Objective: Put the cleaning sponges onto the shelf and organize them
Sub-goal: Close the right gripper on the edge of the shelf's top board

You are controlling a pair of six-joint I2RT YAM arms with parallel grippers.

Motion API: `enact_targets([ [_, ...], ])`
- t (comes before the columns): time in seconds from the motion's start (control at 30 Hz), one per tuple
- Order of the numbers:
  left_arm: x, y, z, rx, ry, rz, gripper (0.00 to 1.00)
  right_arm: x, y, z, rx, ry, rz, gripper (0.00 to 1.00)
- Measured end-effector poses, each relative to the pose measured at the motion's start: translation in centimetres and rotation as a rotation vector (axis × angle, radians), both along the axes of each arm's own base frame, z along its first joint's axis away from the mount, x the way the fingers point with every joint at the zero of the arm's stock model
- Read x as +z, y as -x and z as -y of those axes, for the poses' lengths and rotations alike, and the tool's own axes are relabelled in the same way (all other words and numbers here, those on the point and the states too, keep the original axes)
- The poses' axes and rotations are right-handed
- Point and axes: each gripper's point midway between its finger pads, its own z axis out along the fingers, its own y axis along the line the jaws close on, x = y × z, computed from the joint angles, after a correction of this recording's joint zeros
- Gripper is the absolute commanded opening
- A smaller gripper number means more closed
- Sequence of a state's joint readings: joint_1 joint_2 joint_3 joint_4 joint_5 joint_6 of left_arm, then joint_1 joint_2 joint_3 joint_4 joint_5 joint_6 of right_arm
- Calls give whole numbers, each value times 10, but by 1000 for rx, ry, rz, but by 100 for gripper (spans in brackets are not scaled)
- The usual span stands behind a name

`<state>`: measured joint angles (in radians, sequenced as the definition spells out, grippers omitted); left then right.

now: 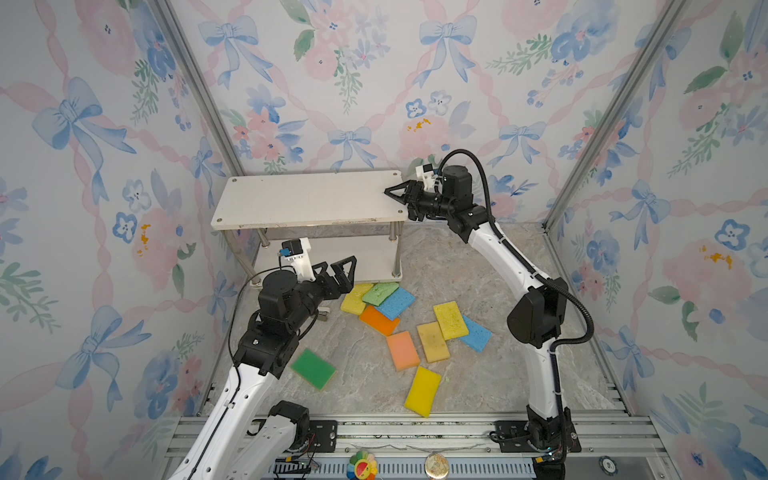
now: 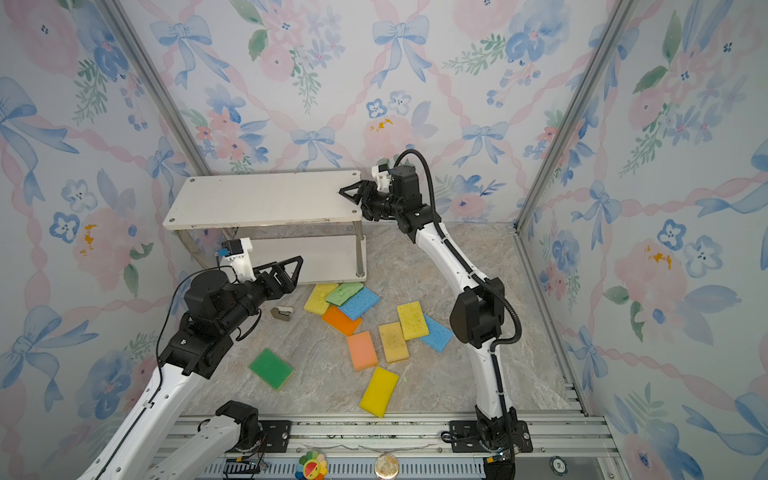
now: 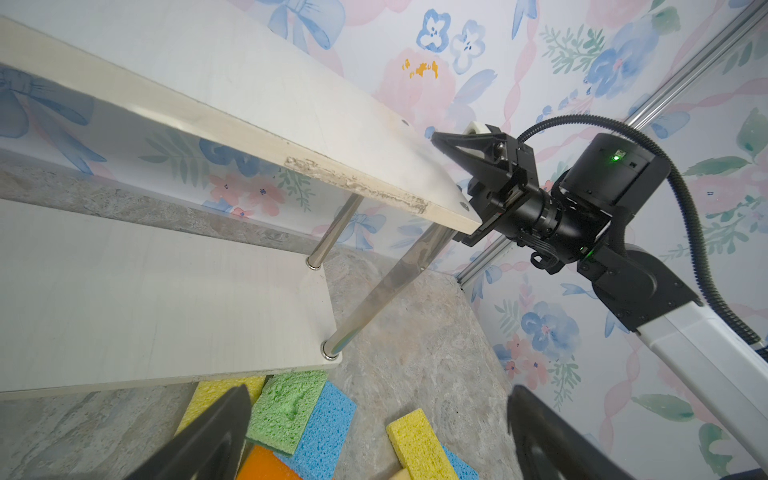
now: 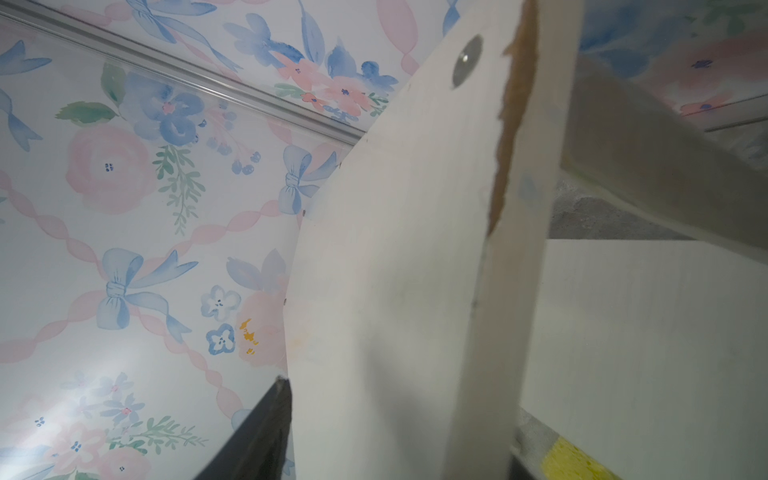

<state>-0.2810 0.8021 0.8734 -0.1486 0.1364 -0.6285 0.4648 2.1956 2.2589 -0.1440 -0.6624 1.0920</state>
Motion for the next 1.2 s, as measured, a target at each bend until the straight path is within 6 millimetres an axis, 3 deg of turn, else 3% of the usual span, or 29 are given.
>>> enact_targets([
  [0.2, -2, 0, 0, 2, -2, -8, 98, -5, -6, 10, -13, -3, 3, 37],
  [0.53, -2, 0, -1, 4, -3, -10, 98, -6, -8, 34, -49, 11, -15, 22],
  [0.6, -2, 0, -1, 4, -3, -10, 98, -6, -6, 35, -48, 7, -32, 26],
  [0.67, -2, 0, -1, 4, -3, -10, 98, -5, -5, 35, -41, 6, -26, 48],
  [0.7, -2, 0, -1, 4, -3, -10, 98, -3, -5, 36, -39, 1, -18, 53],
  [0.87, -3, 0, -1, 4, -3, -10, 98, 20, -3, 41, -36, -10, 23, 56],
  [1.07, -6, 3, -3, 11, -6, -17, 98, 63, 5, 34, -9, -37, 120, 45],
  [1.2, -4, 4, -5, 17, -5, -12, 98, 57, 4, 27, 4, -33, 113, 51],
])
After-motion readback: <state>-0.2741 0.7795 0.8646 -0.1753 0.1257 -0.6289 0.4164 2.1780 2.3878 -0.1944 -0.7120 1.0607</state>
